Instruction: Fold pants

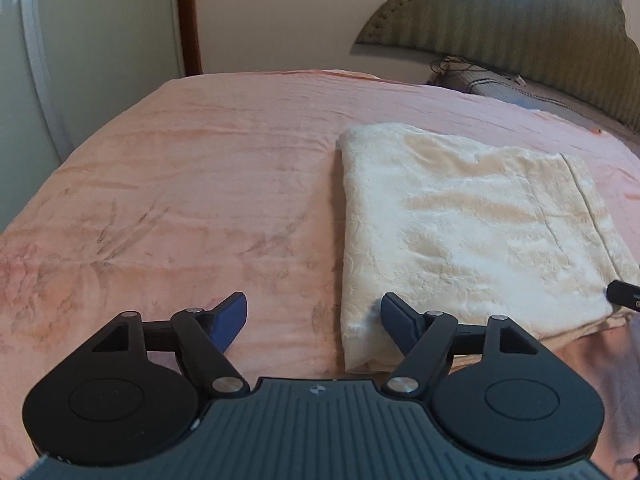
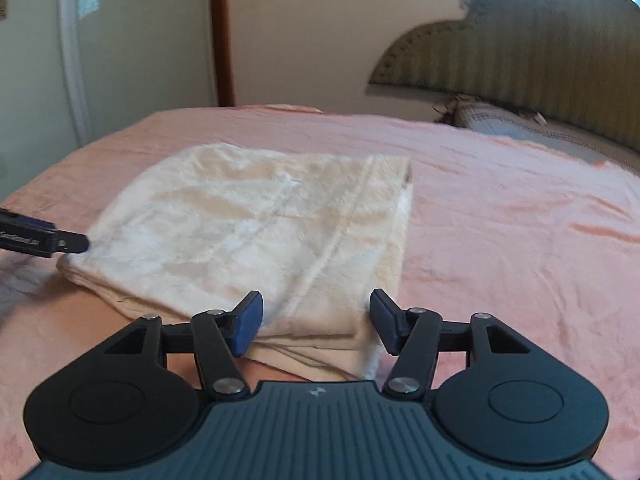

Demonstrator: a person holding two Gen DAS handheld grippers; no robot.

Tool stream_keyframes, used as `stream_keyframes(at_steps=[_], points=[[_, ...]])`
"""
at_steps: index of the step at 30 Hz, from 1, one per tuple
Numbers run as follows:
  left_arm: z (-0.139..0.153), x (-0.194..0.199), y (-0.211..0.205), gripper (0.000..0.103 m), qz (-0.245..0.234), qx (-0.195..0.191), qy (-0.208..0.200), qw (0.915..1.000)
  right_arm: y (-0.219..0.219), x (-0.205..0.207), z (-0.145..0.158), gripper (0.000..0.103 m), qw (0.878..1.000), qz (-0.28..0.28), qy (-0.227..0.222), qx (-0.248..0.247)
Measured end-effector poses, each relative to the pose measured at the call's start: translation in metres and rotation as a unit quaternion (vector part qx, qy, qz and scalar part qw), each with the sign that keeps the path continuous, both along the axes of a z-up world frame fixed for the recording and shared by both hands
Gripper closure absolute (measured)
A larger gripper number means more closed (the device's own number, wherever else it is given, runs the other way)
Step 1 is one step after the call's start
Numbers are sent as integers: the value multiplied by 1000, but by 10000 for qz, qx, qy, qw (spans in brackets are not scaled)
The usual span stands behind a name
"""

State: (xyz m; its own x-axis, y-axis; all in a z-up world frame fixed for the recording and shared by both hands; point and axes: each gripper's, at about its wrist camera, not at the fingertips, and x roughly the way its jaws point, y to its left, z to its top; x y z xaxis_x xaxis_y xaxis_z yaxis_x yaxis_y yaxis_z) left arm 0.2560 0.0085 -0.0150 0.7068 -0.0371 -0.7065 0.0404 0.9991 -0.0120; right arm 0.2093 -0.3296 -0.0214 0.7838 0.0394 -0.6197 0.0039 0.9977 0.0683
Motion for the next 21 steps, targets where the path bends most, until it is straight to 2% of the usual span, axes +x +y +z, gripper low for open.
stream_keyframes(at_steps=[2, 4, 7, 10, 12, 14, 16, 19, 21], points=[[9, -9, 8, 27, 49, -126, -68, 9999, -9, -12, 7, 44, 9990, -282, -159, 315], [18, -24, 10, 26, 70, 23, -125, 9999, -4, -29, 20, 44, 9984, -375, -369, 216], [24, -50, 12, 25, -26, 10, -111, 9999, 15, -52, 31, 42, 9986, 122, -480, 158], [19, -76, 15, 16, -91, -170, 22, 9998, 35, -61, 19, 40, 9979, 533, -45, 363], [10, -90, 16, 16, -43, -167, 134, 9998, 42, -64, 4, 40, 9960, 680, 322, 480], [4, -100, 19, 16, 29, -180, 261, 9995, 46, -68, -9, 40, 9968, 436, 598, 296], [1, -107, 24, 16, 76, -312, 372, 9988, 47, -81, -7, 39, 9976, 186, 571, 341], [0, -116, 26, 16, 51, -484, 394, 9980, 55, -110, 22, 38, 9944, 331, 304, 953], [0, -121, 22, 16, -8, -423, 364, 9984, 60, -130, 46, 27, 9842, 623, 58, 1658]])
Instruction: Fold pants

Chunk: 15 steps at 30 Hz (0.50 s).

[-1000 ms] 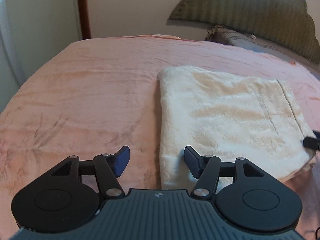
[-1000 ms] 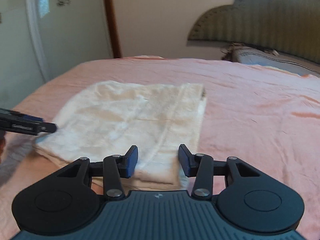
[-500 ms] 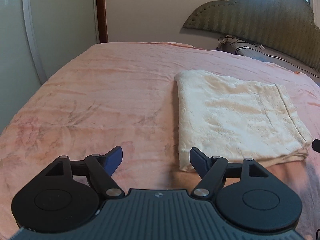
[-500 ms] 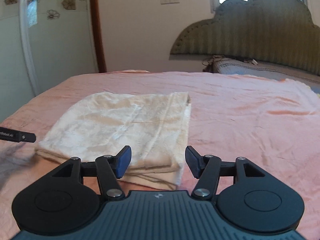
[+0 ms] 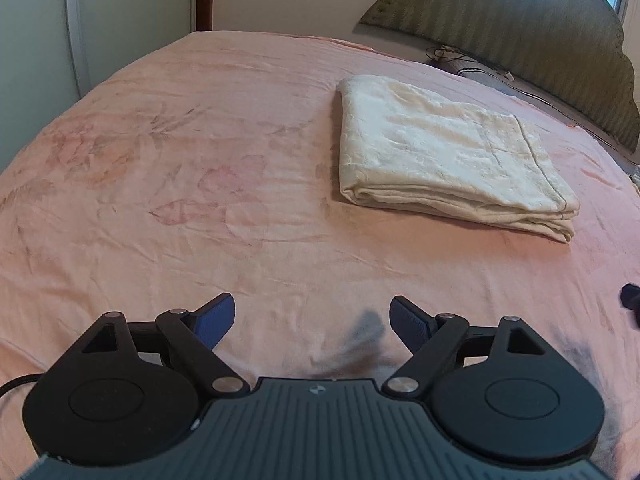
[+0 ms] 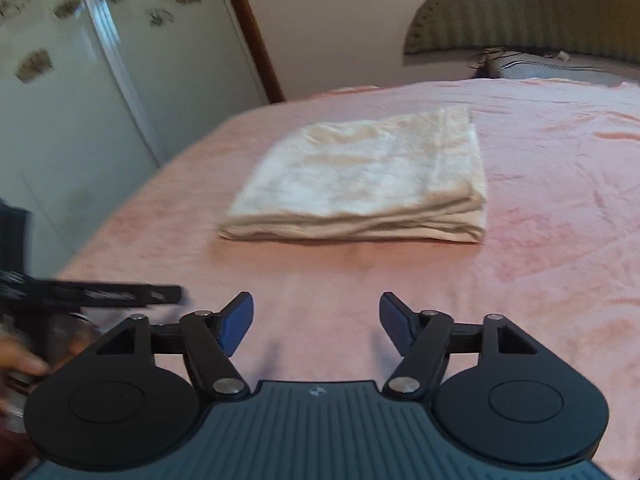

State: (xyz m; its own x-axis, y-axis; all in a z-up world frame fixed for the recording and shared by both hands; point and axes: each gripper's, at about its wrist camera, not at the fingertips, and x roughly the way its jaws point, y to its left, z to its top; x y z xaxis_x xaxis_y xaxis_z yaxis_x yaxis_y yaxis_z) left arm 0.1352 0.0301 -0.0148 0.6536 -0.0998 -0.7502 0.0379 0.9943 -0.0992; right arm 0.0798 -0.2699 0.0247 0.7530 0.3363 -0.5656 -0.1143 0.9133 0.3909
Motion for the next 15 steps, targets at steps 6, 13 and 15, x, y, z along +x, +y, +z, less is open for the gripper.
stream_keyframes(at_steps=[6, 13, 15], points=[[-9, -9, -16, 16, -137, 107, 10, 9998, 12, -15, 19, 0, 9942, -34, -486, 962], [-15, -19, -33, 16, -285, 560, -248, 9977, 39, 5, -35, 0, 9946, -587, -69, -854], [-15, -20, -33, 16, -261, 558, -295, 9977, 41, 6, -42, 0, 9932, -584, -94, -1006]])
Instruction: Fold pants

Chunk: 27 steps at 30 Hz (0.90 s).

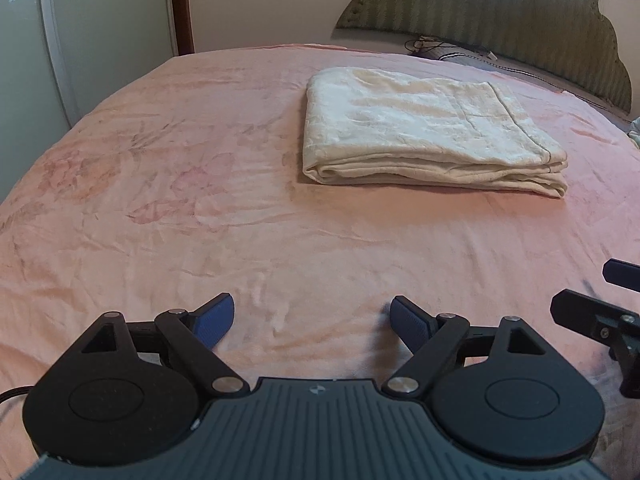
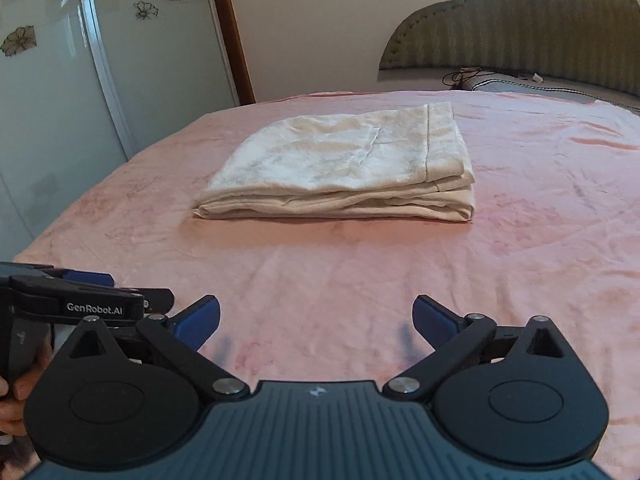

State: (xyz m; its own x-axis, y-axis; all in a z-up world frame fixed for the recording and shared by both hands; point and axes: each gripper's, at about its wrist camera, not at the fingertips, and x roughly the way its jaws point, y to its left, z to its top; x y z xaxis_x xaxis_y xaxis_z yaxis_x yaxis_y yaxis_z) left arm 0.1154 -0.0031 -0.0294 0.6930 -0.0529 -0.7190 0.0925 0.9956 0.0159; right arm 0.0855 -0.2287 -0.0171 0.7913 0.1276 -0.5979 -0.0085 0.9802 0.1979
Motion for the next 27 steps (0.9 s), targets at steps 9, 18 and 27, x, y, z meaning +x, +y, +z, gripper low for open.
stream_keyframes(at_steps=[9, 18, 27], points=[[-2, 2, 0, 11, 100, -39, -66, 9999, -4, -3, -5, 0, 9994, -58, -51, -336], [-9, 0, -2, 6, 65, 11, -308, 9995, -3, -1, -13, 0, 9992, -72, 92, -384], [-18, -4, -11, 0, -14, 330, -625, 9975, -1, 3, -29, 0, 9976, -158, 272, -614]])
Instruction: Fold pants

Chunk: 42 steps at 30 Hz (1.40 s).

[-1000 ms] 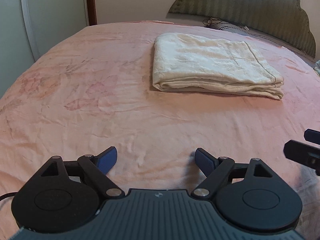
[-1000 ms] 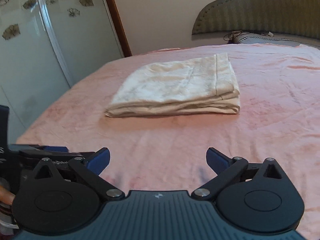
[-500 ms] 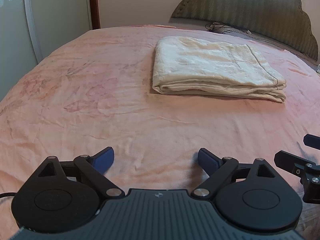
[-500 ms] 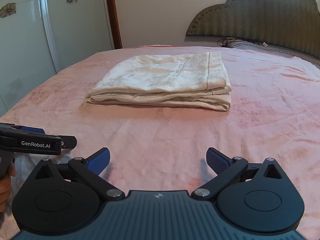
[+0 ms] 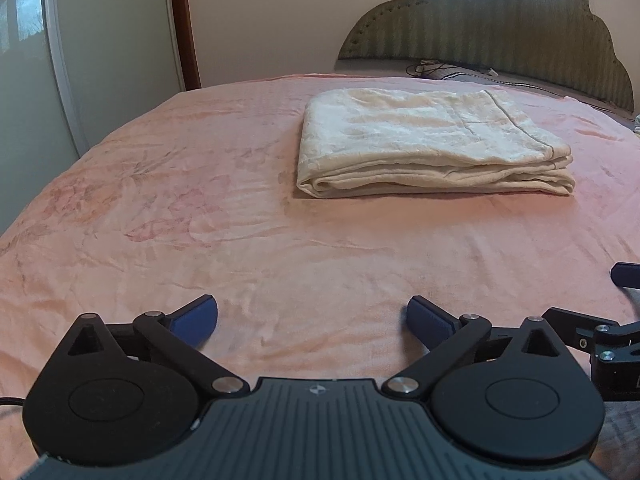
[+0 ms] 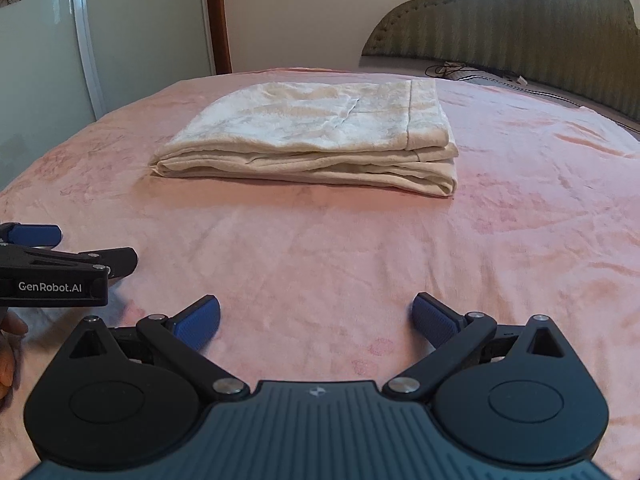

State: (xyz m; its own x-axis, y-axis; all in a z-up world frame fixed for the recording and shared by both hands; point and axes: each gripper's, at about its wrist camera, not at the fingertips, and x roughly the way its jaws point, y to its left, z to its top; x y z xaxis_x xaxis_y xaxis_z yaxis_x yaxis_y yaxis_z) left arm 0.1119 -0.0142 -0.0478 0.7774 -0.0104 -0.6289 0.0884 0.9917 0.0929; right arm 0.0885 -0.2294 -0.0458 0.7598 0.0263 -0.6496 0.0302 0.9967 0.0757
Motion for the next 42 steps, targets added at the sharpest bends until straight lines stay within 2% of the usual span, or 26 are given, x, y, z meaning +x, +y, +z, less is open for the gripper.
stream_keyframes(at_steps=[6, 42], points=[[-3, 3, 9, 0, 9, -302, 79, 9995, 0, -2, -1, 0, 10000, -2, -28, -8], [-5, 3, 9, 0, 3, -274, 72, 9996, 0, -2, -1, 0, 10000, -1, -26, -14]])
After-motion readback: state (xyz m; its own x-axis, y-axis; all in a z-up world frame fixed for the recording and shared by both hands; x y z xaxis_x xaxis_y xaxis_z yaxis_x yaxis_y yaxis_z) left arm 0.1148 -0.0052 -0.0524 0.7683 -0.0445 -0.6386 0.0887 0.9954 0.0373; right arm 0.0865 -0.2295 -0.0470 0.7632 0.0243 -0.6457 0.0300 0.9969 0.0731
